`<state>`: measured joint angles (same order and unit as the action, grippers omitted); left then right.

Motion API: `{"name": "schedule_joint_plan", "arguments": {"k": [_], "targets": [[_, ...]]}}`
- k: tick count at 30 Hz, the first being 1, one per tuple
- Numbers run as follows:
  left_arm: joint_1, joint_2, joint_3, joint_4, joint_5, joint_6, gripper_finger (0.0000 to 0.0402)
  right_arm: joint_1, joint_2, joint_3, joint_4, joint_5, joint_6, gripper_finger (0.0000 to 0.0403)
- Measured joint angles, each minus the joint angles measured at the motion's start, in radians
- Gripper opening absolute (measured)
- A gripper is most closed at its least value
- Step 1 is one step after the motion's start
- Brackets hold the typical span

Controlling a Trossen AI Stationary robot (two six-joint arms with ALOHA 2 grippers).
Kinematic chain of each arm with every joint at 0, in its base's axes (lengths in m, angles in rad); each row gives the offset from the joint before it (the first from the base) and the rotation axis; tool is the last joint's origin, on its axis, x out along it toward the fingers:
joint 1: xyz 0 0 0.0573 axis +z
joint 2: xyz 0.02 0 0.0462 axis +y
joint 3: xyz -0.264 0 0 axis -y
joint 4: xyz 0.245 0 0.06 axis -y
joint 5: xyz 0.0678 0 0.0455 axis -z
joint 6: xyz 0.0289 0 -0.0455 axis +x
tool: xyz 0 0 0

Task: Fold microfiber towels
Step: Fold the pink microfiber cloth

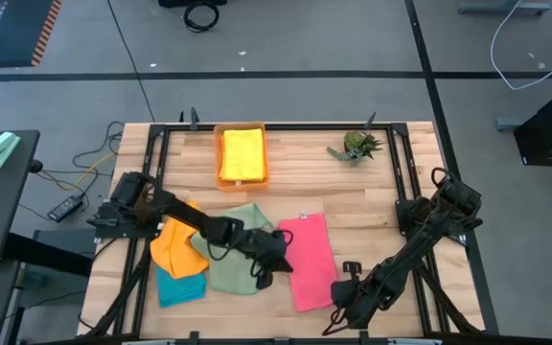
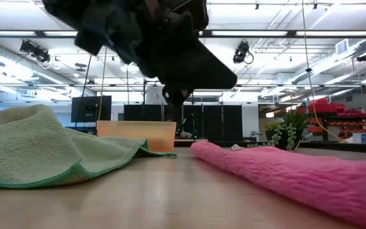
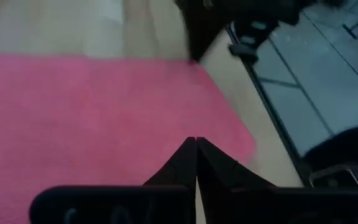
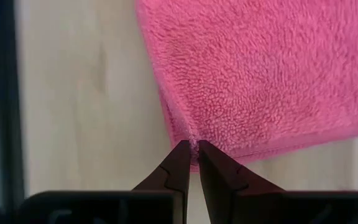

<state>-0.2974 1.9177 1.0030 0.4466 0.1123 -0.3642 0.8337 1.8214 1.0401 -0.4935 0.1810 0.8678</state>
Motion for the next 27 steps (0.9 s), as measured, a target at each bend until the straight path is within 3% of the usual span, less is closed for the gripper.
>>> {"name": "schedule_joint_plan", "arguments": {"k": [10, 19, 27], "targets": [[-0.043, 0.189, 0.041, 0.201, -0.003, -0.183, 0.0017, 0.000, 0.000, -0.017, 0.014, -0.018, 0.004, 0.0041], [-0.035, 0.236, 0.118, 0.071, -0.007, -0.224, 0.0014, 0.000, -0.013, -0.015, -0.002, -0.048, 0.007, 0.0052], [-0.035, 0.235, 0.124, 0.069, -0.004, -0.235, 0.0011, 0.018, -0.086, 0.011, -0.101, -0.047, -0.050, 0.0111]]}}
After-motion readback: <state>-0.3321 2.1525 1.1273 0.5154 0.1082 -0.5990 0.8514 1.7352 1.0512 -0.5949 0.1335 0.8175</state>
